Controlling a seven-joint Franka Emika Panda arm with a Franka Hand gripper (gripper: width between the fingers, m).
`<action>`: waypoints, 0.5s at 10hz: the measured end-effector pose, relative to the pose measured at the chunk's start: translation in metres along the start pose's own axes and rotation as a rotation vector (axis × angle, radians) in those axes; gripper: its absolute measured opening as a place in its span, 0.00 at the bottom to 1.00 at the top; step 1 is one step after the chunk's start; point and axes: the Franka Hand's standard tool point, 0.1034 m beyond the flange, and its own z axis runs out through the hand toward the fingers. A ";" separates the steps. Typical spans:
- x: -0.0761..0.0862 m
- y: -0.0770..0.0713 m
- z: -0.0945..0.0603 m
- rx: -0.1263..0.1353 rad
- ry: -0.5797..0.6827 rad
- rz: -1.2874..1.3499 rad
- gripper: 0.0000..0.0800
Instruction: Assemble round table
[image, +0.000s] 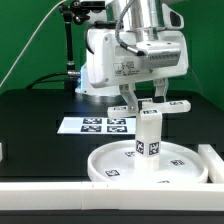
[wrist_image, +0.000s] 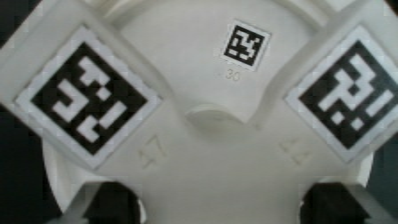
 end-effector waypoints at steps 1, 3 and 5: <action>-0.001 0.000 -0.001 0.000 -0.002 -0.049 0.77; -0.010 0.001 -0.015 0.005 -0.031 -0.062 0.80; -0.020 0.002 -0.024 0.012 -0.053 -0.094 0.81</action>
Offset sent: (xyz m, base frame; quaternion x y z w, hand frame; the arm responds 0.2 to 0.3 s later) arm -0.0028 0.0067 0.0342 0.0301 -0.0272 -0.0214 0.9989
